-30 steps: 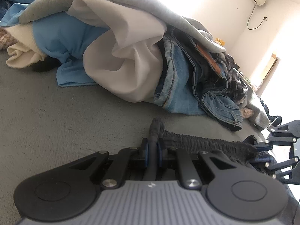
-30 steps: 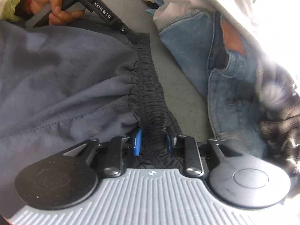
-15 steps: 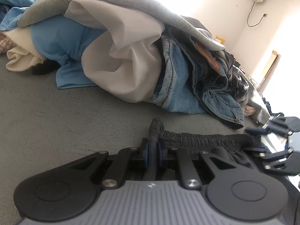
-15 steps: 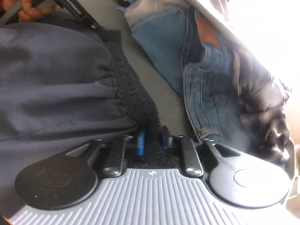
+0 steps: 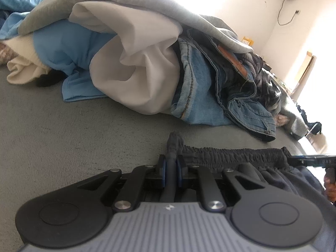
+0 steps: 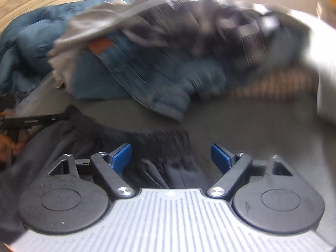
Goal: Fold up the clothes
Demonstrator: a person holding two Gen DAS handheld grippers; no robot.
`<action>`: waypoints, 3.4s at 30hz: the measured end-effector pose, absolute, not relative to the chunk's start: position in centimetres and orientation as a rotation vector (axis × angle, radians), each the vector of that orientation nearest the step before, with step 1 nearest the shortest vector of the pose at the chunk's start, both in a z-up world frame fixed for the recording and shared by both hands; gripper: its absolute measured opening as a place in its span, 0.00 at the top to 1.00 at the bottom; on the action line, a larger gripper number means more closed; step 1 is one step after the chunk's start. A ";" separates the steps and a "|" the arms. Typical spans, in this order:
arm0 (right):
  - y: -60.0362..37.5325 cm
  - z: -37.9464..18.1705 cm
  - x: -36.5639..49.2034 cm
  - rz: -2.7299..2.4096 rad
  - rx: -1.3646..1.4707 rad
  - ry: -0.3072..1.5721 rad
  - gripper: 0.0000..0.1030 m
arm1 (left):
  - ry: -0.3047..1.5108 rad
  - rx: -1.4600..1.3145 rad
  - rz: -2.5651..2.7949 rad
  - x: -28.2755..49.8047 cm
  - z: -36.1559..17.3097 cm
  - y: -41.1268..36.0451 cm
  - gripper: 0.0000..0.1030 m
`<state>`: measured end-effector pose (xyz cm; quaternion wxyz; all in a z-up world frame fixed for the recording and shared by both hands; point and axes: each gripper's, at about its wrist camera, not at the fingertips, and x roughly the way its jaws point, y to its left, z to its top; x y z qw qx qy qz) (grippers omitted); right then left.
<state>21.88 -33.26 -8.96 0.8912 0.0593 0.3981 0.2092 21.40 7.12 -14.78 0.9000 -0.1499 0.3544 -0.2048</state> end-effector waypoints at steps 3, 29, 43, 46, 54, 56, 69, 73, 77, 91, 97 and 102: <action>-33.7 -9.7 21.0 0.420 0.215 0.804 0.82 | 0.742 -0.335 -0.413 21.5 -14.4 6.9 0.90; -35.1 -10.7 25.9 0.242 0.339 0.746 0.91 | 0.777 -0.404 -0.337 22.9 -14.1 4.5 0.75; -46.4 1.1 10.5 0.099 0.524 0.649 0.39 | 0.702 -0.318 -0.295 8.3 1.5 11.0 0.38; -49.2 3.1 3.5 0.075 0.510 0.636 0.38 | 0.729 -0.241 -0.346 2.5 4.8 9.8 0.35; -50.0 -1.4 -9.7 0.009 0.322 0.746 0.38 | 0.782 -0.115 -0.723 -12.5 1.4 -2.2 0.35; -49.4 -3.6 -10.8 0.005 0.324 0.777 0.38 | 0.763 -0.027 -0.797 -15.9 -0.7 -6.0 0.36; -47.4 -6.4 -21.5 0.013 0.427 0.632 0.52 | 0.488 0.465 -0.838 -25.9 -9.2 -16.7 0.55; -45.6 -7.9 -23.9 0.022 0.393 0.606 0.65 | 0.453 0.530 -0.790 -26.3 -9.9 -17.4 0.63; -44.3 -9.2 -23.7 0.001 0.320 0.603 0.73 | 0.451 0.518 -0.747 -25.8 -10.2 -17.2 0.92; -45.1 -9.8 -22.3 -0.065 0.241 0.557 0.75 | 0.438 0.446 -0.735 -26.4 -11.0 -16.4 0.58; -45.8 -10.0 -21.1 -0.042 0.282 0.537 0.74 | 0.440 0.425 -0.722 -26.1 -11.4 -16.5 0.90; -45.3 -9.6 -20.6 -0.061 0.224 0.490 0.94 | 0.410 0.365 -0.719 -26.2 -10.1 -15.4 0.98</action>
